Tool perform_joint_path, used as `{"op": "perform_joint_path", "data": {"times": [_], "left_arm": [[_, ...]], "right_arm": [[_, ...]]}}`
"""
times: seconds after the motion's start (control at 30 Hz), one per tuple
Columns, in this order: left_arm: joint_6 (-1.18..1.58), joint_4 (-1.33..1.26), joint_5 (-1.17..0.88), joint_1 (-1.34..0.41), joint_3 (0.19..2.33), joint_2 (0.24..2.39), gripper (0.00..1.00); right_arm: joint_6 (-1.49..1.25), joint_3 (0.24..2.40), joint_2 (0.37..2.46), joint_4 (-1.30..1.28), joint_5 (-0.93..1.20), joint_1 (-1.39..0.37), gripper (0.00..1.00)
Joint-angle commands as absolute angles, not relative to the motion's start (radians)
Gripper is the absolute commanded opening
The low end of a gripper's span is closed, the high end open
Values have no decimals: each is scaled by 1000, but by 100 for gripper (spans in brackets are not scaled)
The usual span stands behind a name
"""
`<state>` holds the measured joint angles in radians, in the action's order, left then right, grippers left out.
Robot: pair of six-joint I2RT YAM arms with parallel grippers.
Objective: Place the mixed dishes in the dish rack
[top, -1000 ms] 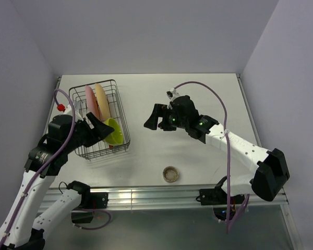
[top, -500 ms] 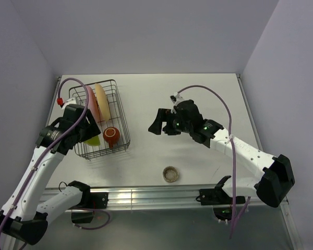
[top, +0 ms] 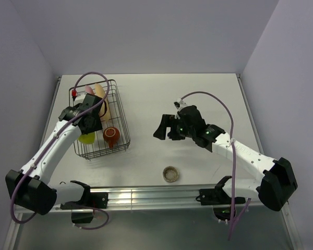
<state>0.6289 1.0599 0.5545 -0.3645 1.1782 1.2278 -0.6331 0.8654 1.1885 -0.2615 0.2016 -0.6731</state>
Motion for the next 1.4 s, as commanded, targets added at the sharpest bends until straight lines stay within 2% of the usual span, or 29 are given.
{"op": "perform_joint_path", "data": {"times": [0.0,0.33,0.9,0.97,1.0,1.03,1.07,1.1,1.17,1.2,1.27,1.3,1.37], "left_arm": [[588,1060,681,-371,1244,1267,0],[538,1042,712,-390,1240,1419,0],[541,976,767,-400,1226,1647,1],[541,969,772,-403,1227,1661,9],[546,968,773,-403,1227,1666,17],[548,968,772,-403,1230,1669,28],[545,959,761,-403,1230,1667,34],[543,953,753,-403,1230,1661,50],[546,950,749,-403,1230,1654,64],[554,954,753,-403,1232,1648,77],[554,957,744,-403,1232,1641,88],[554,959,733,-403,1232,1634,97],[551,954,700,-405,1226,1612,99]], "right_arm": [[-618,844,1154,-209,206,-660,90],[-615,818,1129,-213,184,-653,90],[-584,713,971,-327,92,-653,90],[-581,695,963,-330,86,-653,90],[-580,689,962,-331,84,-653,90],[-580,681,960,-331,84,-653,90],[-580,678,960,-333,84,-653,90],[-580,675,957,-334,81,-653,90],[-577,669,950,-345,75,-653,90],[-577,667,946,-351,63,-653,90],[-572,666,942,-370,54,-653,90],[-571,664,940,-374,48,-653,90],[-569,651,933,-380,45,-653,90]]}}
